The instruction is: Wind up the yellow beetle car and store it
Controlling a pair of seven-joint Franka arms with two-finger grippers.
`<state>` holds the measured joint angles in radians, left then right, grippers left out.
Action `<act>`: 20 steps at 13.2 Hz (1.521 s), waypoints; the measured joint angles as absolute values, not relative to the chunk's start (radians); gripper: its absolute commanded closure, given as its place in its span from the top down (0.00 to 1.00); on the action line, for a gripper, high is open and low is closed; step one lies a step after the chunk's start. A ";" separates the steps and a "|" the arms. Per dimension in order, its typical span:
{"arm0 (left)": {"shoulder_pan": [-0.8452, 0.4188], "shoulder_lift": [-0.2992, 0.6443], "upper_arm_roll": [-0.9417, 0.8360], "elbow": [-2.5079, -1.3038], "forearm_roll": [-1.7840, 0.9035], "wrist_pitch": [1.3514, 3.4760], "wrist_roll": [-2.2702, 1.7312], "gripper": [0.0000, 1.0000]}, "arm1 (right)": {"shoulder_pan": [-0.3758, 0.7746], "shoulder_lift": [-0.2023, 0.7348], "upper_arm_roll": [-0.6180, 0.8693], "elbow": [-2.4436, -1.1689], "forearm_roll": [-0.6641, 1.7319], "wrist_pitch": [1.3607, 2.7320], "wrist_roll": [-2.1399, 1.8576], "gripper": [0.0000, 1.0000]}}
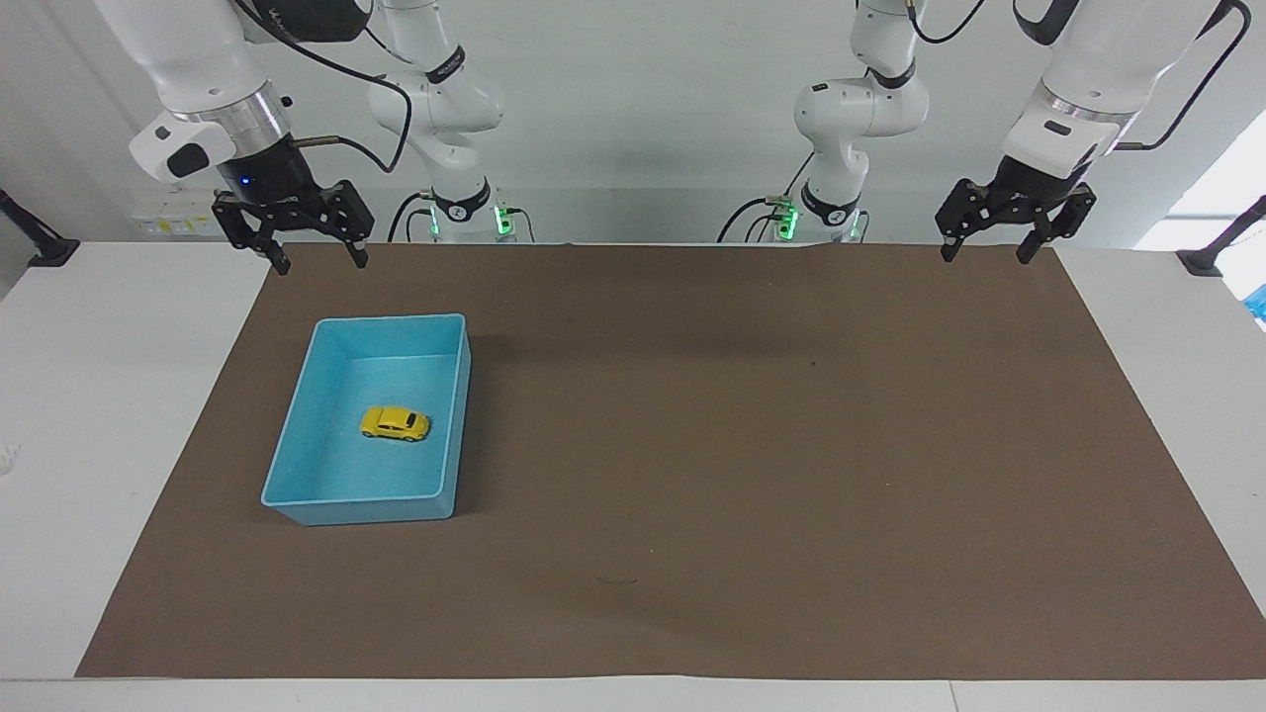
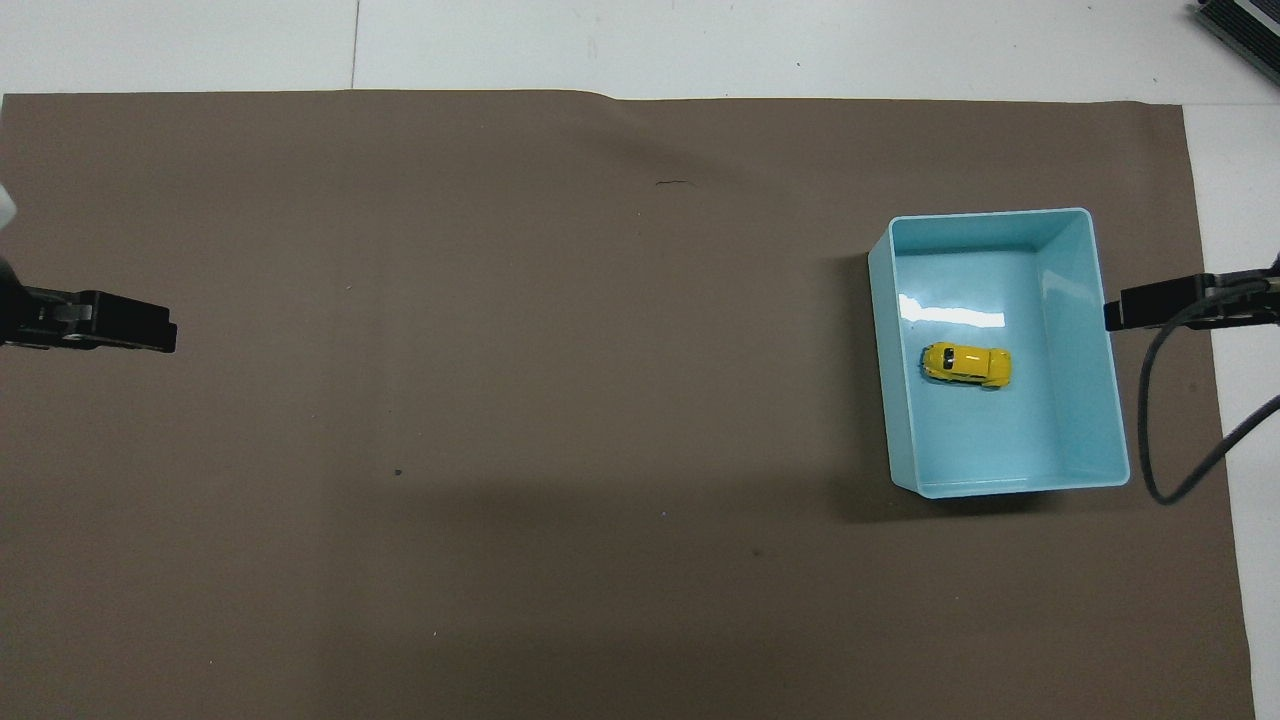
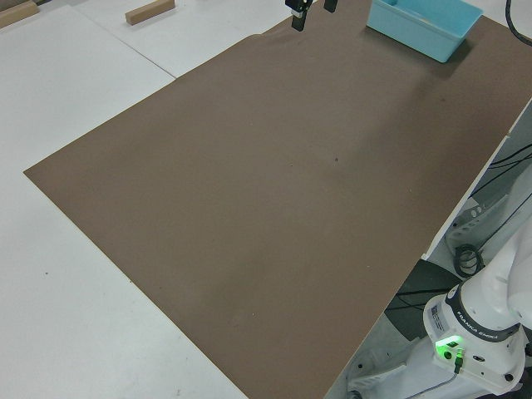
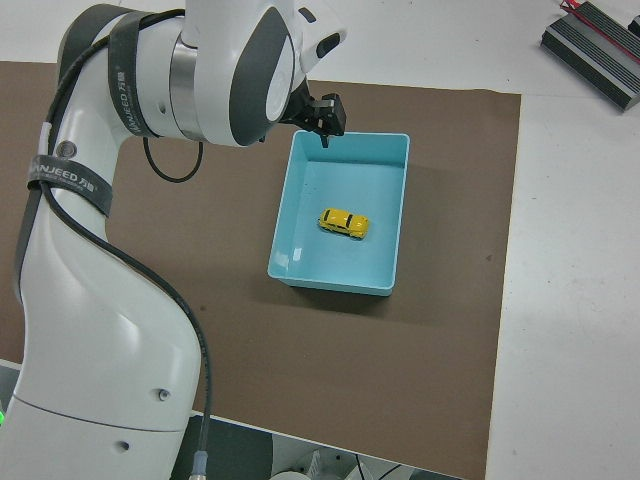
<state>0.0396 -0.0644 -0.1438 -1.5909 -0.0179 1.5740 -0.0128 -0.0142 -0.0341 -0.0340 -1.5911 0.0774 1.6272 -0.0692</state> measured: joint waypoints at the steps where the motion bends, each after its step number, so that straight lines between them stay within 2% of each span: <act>1: 0.040 -0.064 -0.144 -1.591 -0.018 1.574 -0.013 1.00 | -0.015 -0.034 -0.040 -1.591 0.077 1.619 -0.069 1.00; 6: 0.040 -0.064 -0.144 -1.591 -0.018 1.574 -0.013 1.00 | -0.014 -0.034 -0.037 -1.569 0.053 1.576 -0.069 1.00; 20: 0.040 -0.064 -0.144 -1.591 -0.018 1.574 -0.013 1.00 | -0.008 -0.034 -0.035 -1.553 0.039 1.571 -0.069 1.00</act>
